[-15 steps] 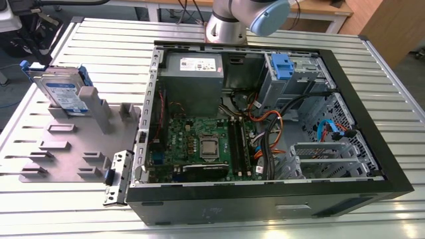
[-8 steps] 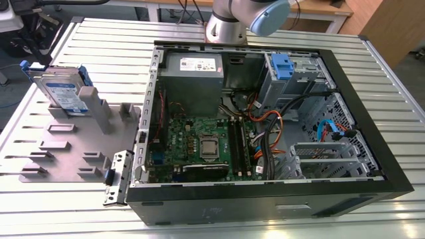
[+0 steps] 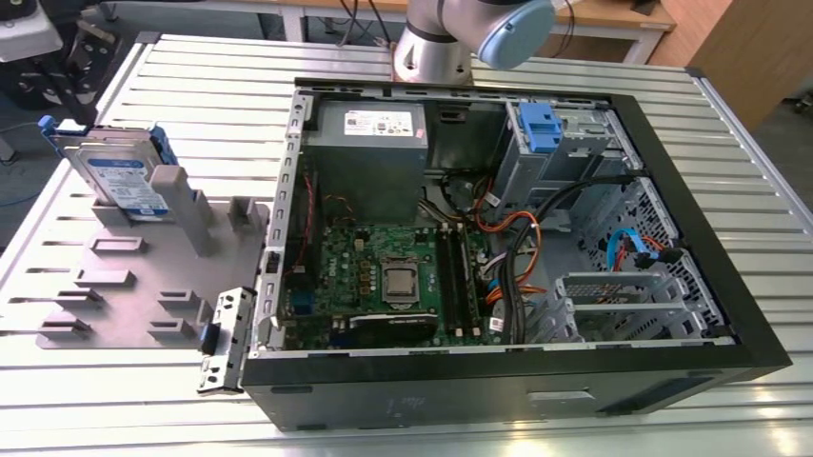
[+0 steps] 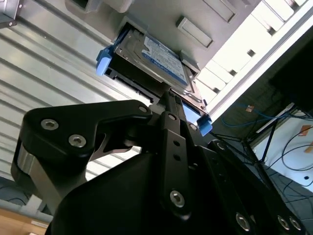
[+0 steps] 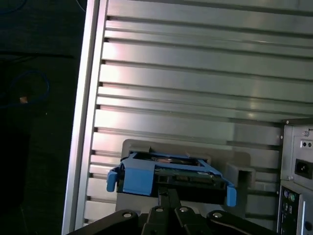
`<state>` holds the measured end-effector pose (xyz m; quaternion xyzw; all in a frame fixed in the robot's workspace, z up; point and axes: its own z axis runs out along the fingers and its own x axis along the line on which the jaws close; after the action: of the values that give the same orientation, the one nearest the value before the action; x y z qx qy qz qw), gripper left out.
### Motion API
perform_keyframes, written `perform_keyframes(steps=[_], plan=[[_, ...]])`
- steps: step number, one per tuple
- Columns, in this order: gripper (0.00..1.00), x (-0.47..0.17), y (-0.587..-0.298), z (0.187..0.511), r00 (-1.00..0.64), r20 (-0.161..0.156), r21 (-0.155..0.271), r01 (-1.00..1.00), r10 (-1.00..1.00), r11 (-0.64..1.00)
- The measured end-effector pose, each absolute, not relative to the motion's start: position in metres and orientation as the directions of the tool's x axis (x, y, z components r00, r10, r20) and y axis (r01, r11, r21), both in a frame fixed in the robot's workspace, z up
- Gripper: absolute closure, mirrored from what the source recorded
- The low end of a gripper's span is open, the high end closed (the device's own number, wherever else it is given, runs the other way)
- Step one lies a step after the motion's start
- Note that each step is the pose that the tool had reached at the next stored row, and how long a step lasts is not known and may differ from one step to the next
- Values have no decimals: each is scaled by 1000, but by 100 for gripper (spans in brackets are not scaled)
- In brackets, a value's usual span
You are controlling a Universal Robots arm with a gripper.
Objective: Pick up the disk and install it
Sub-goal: 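Pick up the disk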
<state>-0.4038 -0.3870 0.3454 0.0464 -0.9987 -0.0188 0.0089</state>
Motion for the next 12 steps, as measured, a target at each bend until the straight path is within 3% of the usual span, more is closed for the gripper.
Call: perform_keyframes(steps=[12], plan=[[89,-404,-387,345,-952,16,38,-306,-307,951]])
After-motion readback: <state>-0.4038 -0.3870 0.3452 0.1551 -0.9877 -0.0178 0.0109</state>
